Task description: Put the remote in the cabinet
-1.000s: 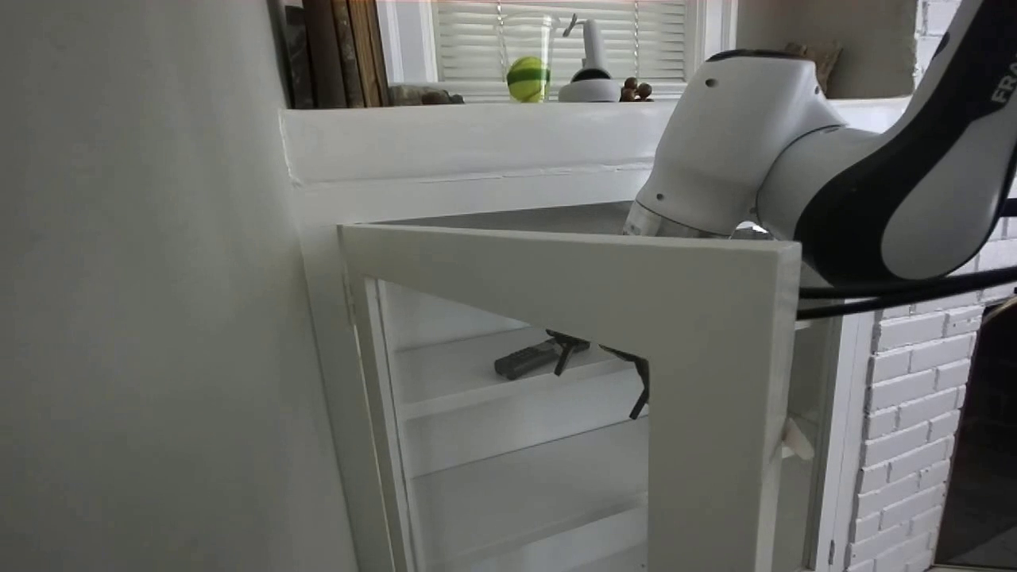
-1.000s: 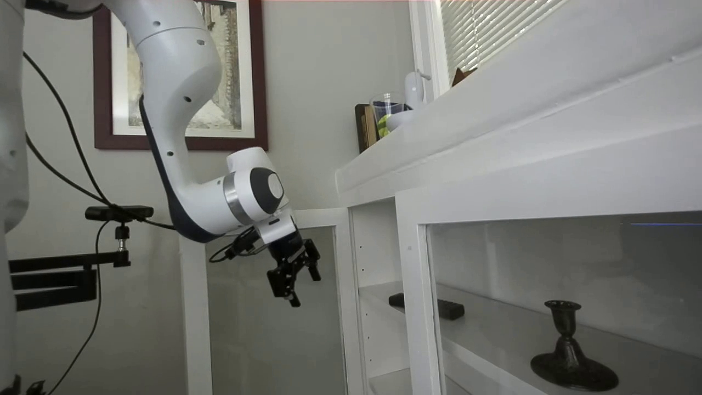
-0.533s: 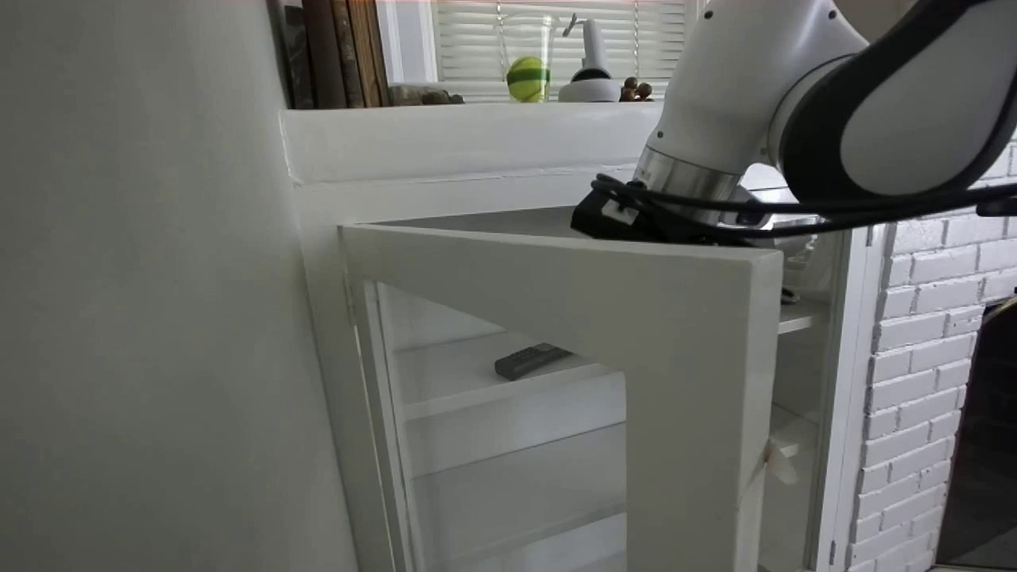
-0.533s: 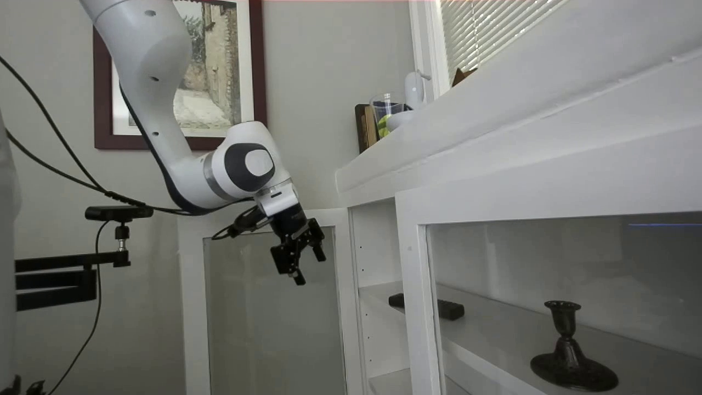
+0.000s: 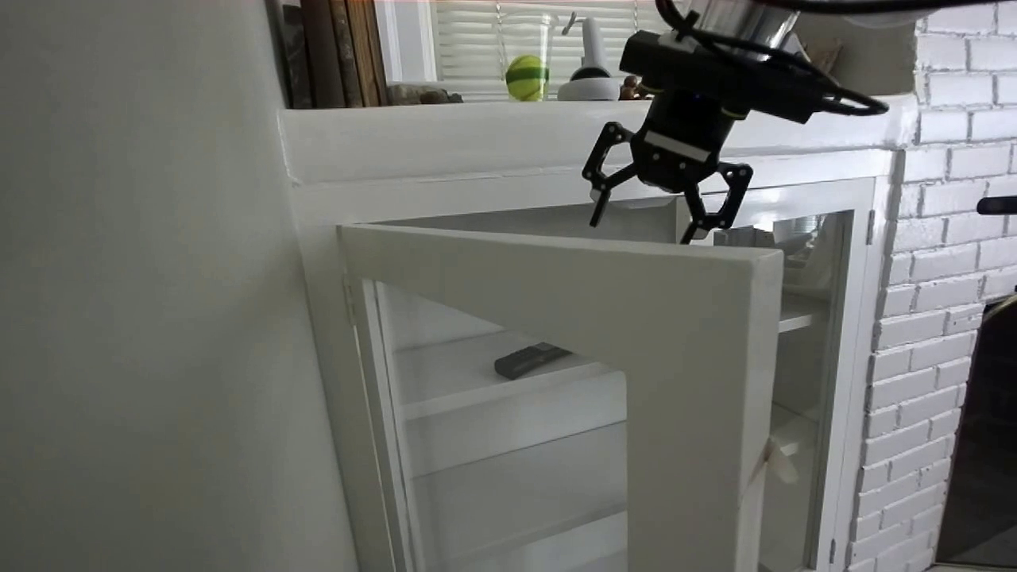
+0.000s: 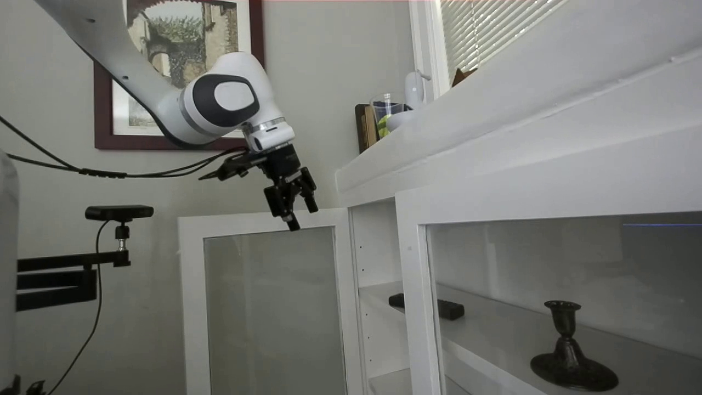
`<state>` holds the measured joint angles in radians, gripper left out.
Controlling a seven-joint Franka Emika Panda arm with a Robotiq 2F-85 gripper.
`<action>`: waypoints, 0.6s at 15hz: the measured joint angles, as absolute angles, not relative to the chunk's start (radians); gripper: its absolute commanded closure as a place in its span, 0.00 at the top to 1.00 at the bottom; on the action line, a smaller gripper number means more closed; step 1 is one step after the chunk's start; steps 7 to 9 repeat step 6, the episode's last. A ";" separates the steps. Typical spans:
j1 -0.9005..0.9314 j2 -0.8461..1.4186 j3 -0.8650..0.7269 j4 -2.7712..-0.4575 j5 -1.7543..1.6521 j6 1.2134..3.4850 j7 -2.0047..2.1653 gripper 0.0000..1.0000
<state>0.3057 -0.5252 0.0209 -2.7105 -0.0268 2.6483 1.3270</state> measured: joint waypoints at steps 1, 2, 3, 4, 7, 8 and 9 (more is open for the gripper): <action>0.305 -0.534 0.024 -2.714 -0.026 2.645 1.327 1.00; 0.305 -0.535 0.025 -2.716 -0.026 2.645 1.327 1.00; 0.305 -0.533 0.026 -2.718 -0.026 2.645 1.327 1.00; 0.305 -0.532 0.027 -2.719 -0.026 2.645 1.327 1.00; 0.304 -0.532 0.027 -2.719 -0.026 2.645 1.327 1.00; 0.304 -0.532 0.027 -2.719 -0.026 2.645 1.327 1.00; 0.304 -0.532 0.027 -2.719 -0.026 2.645 1.327 1.00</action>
